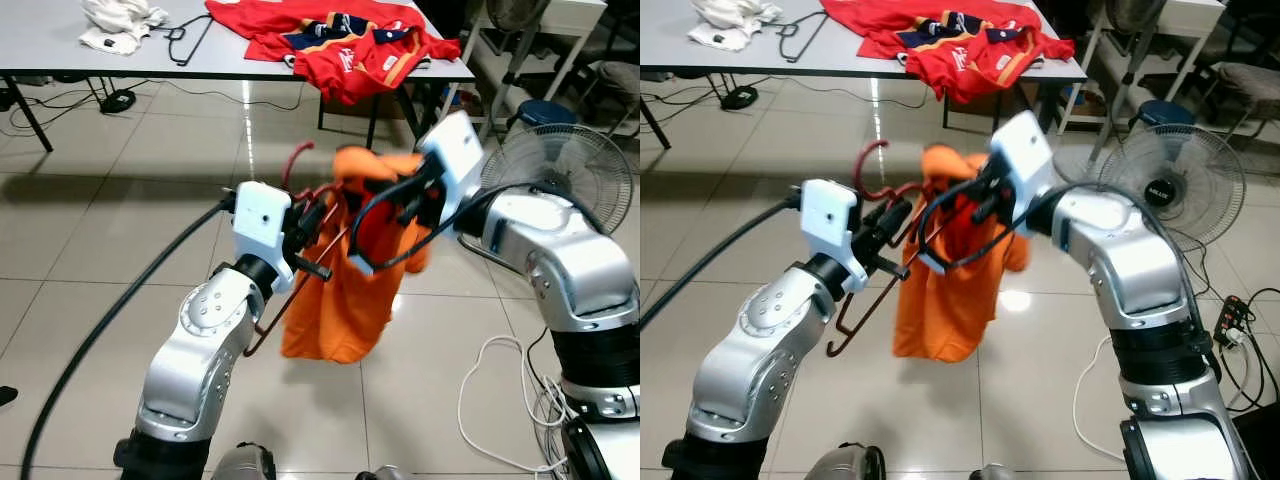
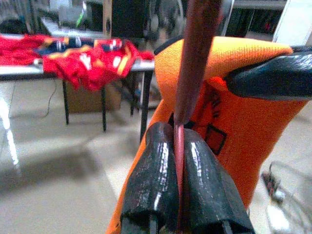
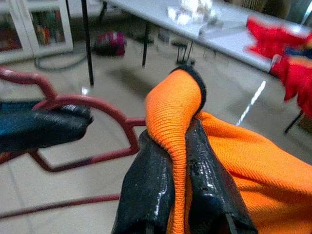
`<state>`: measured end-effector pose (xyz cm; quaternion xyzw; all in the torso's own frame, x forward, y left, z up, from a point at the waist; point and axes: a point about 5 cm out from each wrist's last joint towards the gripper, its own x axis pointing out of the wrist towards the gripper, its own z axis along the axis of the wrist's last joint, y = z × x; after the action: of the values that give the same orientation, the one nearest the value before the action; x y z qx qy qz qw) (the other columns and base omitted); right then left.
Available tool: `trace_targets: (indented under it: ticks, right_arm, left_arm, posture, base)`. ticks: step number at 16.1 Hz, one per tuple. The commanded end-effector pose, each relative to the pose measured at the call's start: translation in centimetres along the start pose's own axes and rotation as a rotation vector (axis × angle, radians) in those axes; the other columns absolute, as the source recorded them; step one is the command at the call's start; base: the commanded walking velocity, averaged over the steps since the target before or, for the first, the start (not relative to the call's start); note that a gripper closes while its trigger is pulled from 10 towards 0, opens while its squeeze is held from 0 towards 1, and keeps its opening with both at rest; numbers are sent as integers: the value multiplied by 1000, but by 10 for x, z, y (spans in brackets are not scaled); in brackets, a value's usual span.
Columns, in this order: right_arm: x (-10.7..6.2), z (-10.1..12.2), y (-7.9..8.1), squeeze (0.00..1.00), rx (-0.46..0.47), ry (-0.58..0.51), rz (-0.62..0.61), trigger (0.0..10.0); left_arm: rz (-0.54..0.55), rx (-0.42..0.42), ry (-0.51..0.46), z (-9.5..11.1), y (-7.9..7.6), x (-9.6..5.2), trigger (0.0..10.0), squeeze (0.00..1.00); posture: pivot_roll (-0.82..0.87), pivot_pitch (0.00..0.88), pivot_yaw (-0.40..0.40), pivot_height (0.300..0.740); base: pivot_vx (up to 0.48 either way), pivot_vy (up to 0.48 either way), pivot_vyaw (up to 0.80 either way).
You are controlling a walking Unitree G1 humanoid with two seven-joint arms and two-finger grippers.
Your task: Hang hanger
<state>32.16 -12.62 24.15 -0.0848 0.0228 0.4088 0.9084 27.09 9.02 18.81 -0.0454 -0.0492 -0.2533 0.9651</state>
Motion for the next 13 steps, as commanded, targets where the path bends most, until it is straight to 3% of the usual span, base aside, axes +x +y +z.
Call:
trace_targets:
  ticks: [1,4,7,10,11,13]
  right_arm:
    - [-4,20,-3,0,-38,-100,4,10000]
    - [-9,30,-9,0,-56,-144,10,10000]
    - [-10,28,-10,0,-99,-118,21,10000]
    - [-11,27,2,0,-206,-67,154,10000]
    - [-12,25,0,0,-231,-38,152,10000]
    - [-21,9,-38,0,-314,148,-12,10000]
  left_arm:
    - [-24,-15,-92,9,-4,-3,10000,0]
    - [-54,51,-80,0,-4,-7,10000,0]
    - [-75,64,-92,2,-3,-7,10000,0]
    - [-114,198,-55,-5,-4,-6,10000,0]
    - [-124,209,-48,-6,-4,-6,10000,0]
    - [-157,201,-43,0,-3,-6,10000,0]
  posture:
    - [-59,83,-26,740]
    - [-61,81,-29,740]
    - [-61,81,-29,740]
    - [-67,82,-32,740]
    - [-66,82,-35,740]
    - [-68,82,-38,740]
  base:
    - [0,0,0]
    - [0,0,0]
    - [0,0,0]
    - [0,0,0]
    - [0,0,0]
    - [0,0,0]
